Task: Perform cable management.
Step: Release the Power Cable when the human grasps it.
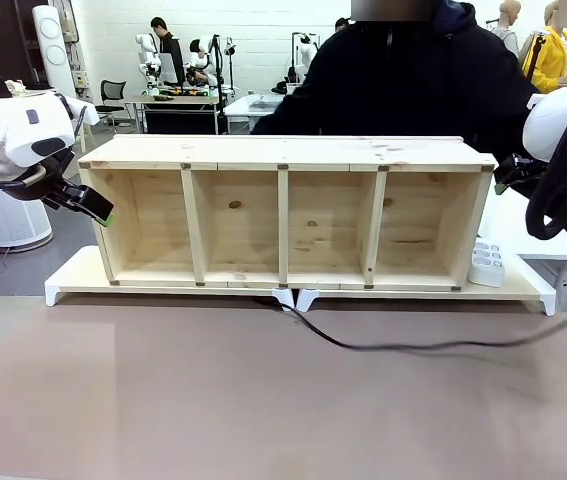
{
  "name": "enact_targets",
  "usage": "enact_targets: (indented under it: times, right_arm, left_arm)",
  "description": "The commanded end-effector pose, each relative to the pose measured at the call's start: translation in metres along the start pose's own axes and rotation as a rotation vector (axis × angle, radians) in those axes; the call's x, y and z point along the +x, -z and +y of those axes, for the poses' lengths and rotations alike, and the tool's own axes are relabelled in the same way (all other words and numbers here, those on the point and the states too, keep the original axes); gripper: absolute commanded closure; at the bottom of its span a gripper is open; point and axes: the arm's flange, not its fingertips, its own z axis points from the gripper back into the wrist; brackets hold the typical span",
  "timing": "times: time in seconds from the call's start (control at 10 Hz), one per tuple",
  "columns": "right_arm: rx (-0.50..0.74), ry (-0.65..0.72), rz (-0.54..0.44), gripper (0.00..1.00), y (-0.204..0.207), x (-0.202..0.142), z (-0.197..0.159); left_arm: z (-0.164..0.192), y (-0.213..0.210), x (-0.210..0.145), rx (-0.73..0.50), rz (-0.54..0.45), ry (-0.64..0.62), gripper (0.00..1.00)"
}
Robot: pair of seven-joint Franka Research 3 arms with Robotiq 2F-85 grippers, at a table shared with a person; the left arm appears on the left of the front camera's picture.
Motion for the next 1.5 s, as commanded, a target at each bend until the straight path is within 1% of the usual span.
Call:
enact_targets:
  times: [0.0, 1.4]
  right_arm:
    - [-0.002, 0.002, 0.0, 0.0, 0.0, -0.0002, -0.0017]
    - [-0.002, 0.002, 0.0, 0.0, 0.0, -0.0002, -0.0017]
  left_arm:
    - [0.0, -0.0002, 0.0, 0.004, 0.0, 0.001, 0.0]
    - [0.0, -0.0002, 0.0, 0.004, 0.0, 0.001, 0.0]
